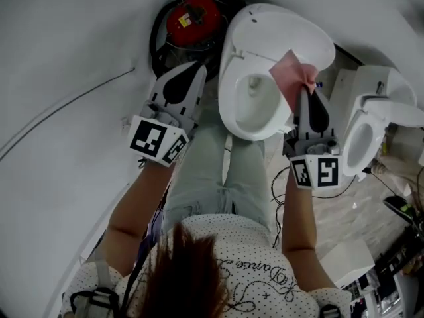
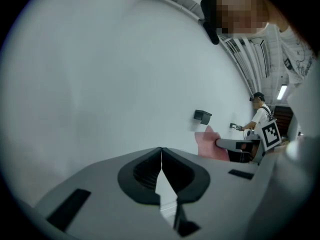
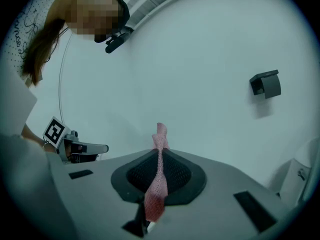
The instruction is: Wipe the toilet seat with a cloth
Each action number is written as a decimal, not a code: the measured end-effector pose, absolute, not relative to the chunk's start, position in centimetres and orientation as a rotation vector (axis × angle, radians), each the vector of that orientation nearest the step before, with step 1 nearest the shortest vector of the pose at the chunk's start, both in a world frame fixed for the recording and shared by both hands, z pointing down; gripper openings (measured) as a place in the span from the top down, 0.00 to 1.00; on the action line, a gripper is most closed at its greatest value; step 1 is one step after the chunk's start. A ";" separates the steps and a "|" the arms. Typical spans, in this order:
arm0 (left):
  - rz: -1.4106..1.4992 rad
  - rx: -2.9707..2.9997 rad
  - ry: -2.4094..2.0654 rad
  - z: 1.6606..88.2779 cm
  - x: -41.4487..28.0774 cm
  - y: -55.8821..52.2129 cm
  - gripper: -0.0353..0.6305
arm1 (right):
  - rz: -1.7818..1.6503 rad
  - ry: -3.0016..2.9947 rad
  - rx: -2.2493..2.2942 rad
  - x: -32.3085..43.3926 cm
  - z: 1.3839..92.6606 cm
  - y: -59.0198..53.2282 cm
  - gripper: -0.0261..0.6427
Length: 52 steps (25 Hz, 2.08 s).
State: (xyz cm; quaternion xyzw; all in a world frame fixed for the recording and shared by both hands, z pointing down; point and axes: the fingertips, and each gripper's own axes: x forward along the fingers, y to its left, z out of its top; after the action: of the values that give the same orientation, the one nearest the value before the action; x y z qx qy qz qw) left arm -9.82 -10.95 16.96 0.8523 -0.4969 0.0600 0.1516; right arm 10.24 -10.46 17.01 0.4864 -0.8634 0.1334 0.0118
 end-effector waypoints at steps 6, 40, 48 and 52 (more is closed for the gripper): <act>0.200 2.435 -1.412 21.6 -12.3 -13.4 0.95 | 0.496 -2.609 1.622 8.2 22.3 -11.8 0.91; 0.168 2.263 -1.454 46.6 -13.9 -16.2 0.95 | 0.724 -2.380 1.530 2.0 57.4 -16.6 0.91; 0.188 2.242 -1.424 47.9 -13.6 -15.2 0.95 | 0.671 -2.326 1.496 1.1 60.6 -16.6 0.91; 0.185 2.220 -1.403 48.5 -13.0 -14.7 0.95 | 0.626 -2.284 1.475 0.8 62.0 -16.7 0.90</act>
State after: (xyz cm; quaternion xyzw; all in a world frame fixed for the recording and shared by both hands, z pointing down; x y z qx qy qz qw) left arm -12.96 -14.66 48.53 0.8160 -0.5159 0.0681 0.2518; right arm 0.78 -16.71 61.98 0.5207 -0.8059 0.2208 0.1749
